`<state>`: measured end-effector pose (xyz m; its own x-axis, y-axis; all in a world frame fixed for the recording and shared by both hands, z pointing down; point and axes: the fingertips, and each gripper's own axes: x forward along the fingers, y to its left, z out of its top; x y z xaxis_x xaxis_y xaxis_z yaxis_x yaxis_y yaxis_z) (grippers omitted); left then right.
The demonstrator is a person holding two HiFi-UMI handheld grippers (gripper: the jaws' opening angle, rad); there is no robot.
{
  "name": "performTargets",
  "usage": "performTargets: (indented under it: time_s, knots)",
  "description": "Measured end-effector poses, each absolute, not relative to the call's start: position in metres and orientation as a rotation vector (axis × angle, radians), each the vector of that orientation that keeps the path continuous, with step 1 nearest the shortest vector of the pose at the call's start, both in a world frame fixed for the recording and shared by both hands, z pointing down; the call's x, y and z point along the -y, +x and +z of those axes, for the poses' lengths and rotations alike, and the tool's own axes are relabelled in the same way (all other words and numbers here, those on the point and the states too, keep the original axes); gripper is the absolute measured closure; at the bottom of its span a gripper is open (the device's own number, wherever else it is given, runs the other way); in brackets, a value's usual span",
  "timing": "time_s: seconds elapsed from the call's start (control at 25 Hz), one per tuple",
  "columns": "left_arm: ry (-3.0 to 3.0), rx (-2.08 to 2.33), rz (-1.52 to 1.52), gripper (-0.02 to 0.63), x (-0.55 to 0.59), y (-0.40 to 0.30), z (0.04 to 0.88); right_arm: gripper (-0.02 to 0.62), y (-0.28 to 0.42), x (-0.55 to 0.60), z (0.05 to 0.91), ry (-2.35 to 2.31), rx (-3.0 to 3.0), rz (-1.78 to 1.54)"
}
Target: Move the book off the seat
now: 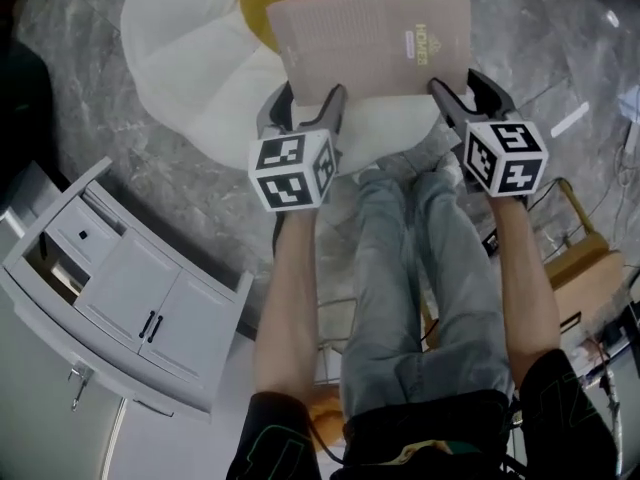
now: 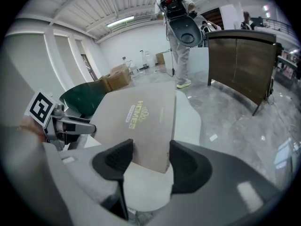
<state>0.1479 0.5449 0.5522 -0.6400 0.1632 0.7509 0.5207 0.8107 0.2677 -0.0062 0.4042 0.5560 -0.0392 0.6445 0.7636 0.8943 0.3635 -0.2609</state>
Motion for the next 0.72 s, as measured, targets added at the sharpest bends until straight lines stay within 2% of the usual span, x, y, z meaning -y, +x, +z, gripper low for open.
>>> performTargets:
  time_s: [0.28,0.72]
  knots:
    - [-0.442,2.257,-0.531,0.313,-0.495,0.097,0.502,0.348,-0.043,-0.338,0.516,-1.299,1.832,-0.27]
    - [-0.03,2.274,-0.36,0.313,-0.347,-0.079,0.474,0.348,-0.155,-0.152,0.483,-0.936,2.038,-0.089]
